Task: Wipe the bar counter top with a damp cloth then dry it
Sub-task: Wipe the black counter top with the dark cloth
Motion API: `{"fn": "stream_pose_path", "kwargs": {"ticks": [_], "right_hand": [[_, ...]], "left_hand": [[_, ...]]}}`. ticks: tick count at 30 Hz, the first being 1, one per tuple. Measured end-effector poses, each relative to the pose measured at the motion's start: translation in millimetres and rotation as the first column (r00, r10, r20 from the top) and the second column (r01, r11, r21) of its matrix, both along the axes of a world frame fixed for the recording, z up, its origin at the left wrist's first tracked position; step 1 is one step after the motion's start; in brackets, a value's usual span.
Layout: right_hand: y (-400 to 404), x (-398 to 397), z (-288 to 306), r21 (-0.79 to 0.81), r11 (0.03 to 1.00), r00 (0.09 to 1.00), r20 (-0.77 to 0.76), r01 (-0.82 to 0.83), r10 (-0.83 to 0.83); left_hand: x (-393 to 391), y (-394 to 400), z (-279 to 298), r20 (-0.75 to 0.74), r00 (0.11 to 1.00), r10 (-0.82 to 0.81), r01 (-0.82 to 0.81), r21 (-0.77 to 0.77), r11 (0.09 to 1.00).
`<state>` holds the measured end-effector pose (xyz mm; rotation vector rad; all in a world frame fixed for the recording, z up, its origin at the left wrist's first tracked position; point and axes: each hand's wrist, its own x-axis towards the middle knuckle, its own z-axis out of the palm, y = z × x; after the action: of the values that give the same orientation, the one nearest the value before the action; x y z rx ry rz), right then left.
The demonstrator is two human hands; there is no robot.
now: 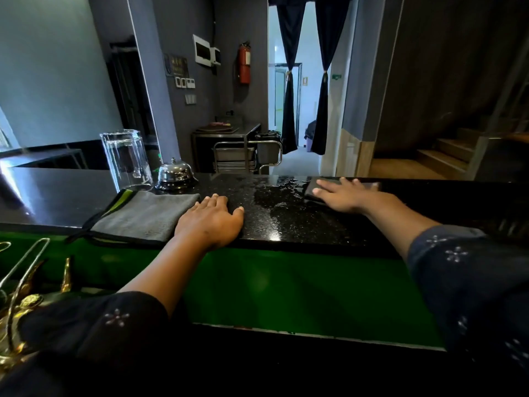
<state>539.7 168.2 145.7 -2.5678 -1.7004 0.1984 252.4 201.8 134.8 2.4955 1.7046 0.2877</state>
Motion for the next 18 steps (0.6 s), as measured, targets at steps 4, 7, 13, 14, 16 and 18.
{"fn": "stream_pose_path", "kwargs": {"ticks": [4,7,13,14,16,18], "right_hand": [[-13.4,-44.3,-5.2,0.005,0.972,0.972,0.017,-0.236,0.236],[-49.4,-31.6,-4.2,-0.005,0.950,0.950,0.032,-0.312,0.312],[-58.0,42.8,-0.2,-0.031,0.999,0.998,0.045,-0.030,0.031],[-49.6,46.2,-0.5,-0.031,0.999,0.999,0.038,0.024,-0.023],[-30.0,38.4,0.8,-0.023,0.994,0.994,0.017,0.105,-0.104],[-13.5,14.6,2.7,-0.008,0.994,0.994,0.021,0.107,-0.107]], "left_hand": [[-4.0,0.1,0.9,-0.002,1.000,-0.011,0.010,-0.017,1.000],[-5.1,0.5,1.5,-0.007,1.000,-0.023,0.023,-0.022,0.999],[-0.9,-1.3,-0.6,-0.014,1.000,-0.004,0.004,-0.002,1.000],[-0.2,-1.5,-0.5,-0.017,1.000,-0.004,0.004,0.002,1.000],[0.2,-1.2,-0.1,-0.018,1.000,-0.002,0.003,0.007,1.000],[0.7,-1.2,0.7,-0.025,1.000,-0.003,0.003,0.005,1.000]]}}
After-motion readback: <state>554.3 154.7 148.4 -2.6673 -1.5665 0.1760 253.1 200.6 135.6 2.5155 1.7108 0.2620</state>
